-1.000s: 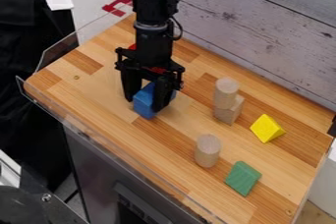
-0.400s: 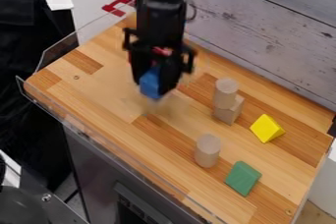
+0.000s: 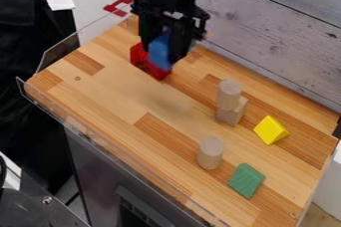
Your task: Put the blue rectangular block on the top of the red arch
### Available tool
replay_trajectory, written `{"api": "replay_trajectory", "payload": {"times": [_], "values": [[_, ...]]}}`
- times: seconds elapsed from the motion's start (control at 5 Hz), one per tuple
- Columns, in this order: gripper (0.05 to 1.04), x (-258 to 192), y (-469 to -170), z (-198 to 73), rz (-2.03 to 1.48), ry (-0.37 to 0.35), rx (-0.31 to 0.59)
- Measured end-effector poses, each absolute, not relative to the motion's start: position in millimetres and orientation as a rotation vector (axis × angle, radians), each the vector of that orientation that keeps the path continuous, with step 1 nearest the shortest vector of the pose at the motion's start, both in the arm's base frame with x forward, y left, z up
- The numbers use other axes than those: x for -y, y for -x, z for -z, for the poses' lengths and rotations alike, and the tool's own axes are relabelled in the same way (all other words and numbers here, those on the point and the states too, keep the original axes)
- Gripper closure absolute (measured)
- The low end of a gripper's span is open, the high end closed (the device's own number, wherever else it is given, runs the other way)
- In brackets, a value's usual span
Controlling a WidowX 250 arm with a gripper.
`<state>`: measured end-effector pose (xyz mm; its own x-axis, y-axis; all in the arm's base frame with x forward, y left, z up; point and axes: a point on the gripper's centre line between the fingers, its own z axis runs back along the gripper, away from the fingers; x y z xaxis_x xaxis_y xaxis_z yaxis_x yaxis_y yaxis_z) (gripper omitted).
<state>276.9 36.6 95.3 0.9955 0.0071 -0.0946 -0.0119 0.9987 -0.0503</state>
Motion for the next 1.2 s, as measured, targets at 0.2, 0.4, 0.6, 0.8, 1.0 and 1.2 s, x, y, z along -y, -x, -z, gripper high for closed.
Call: {"api": "replay_trajectory", "payload": {"times": [0.2, 0.4, 0.6, 0.8, 1.0, 1.2], "values": [[0.523, -57.6, -281.7, -96.3, -0.042, 0.056, -0.085], [0.524, -67.1, -287.1, -93.2, -0.054, 0.073, -0.093], [0.523, -81.0, -288.6, -88.0, -0.073, 0.082, -0.105], [0.523, -83.8, -287.6, -76.5, -0.068, 0.099, -0.142], [0.523, -85.1, -288.6, -69.8, -0.067, 0.111, -0.157], [0.524, -85.5, -292.2, -65.8, -0.057, 0.119, -0.157]]}}
